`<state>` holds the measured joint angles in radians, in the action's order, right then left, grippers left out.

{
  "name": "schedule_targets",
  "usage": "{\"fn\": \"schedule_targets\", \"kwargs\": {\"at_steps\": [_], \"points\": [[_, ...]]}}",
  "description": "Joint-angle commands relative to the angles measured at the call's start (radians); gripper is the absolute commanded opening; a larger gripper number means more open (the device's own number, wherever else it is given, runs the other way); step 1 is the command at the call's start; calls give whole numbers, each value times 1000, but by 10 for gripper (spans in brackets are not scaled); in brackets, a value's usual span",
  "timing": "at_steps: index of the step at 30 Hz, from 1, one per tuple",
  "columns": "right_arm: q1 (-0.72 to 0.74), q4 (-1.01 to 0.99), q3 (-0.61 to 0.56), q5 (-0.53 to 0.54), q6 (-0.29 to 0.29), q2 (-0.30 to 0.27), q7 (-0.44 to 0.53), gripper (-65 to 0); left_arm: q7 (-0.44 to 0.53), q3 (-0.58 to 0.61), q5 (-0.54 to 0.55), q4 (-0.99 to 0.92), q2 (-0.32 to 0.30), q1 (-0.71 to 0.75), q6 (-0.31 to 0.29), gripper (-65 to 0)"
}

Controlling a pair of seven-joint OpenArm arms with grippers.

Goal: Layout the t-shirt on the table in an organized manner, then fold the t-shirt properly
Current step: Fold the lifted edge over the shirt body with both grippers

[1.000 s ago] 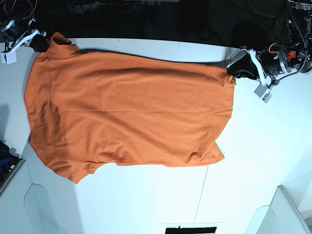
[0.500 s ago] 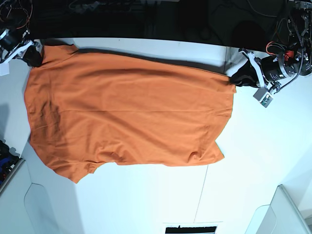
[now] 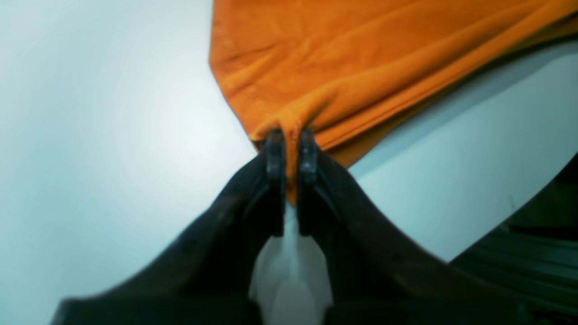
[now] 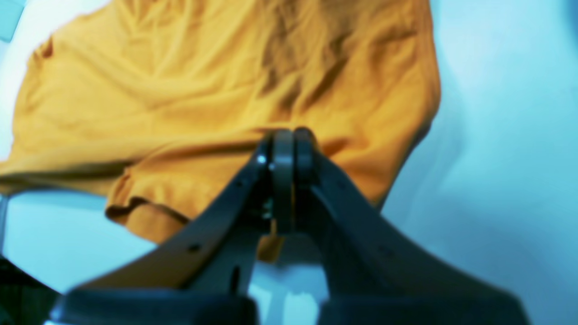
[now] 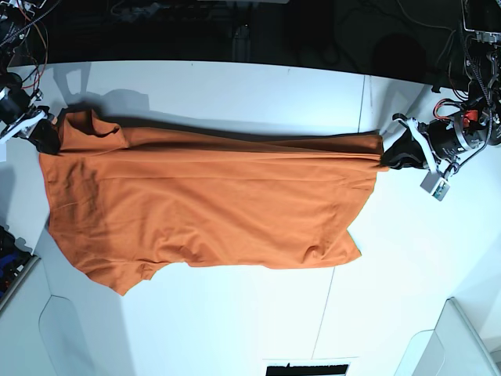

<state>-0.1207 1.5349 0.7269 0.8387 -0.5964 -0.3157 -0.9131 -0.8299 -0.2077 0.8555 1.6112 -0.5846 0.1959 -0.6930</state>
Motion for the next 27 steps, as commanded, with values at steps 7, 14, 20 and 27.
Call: {"fn": "schedule_targets", "kwargs": {"at_steps": [7, 14, 20, 27], "points": [[135, -110, -2, 5, -6, -19, 34, -650, 49, -8, -3, 7, -19, -15, -5, -650], [207, -186, -8, 4, -6, -19, 49, -650, 85, -7, -32, -9, -3, -16, -5, -650], [215, -187, -34, -69, -5, -19, 106, -650, 143, -6, -93, -64, 43, -19, -5, -650], [214, -187, -121, -166, 3, -19, 158, -650, 154, -6, -113, -101, 72, -50, -5, -447]]}}
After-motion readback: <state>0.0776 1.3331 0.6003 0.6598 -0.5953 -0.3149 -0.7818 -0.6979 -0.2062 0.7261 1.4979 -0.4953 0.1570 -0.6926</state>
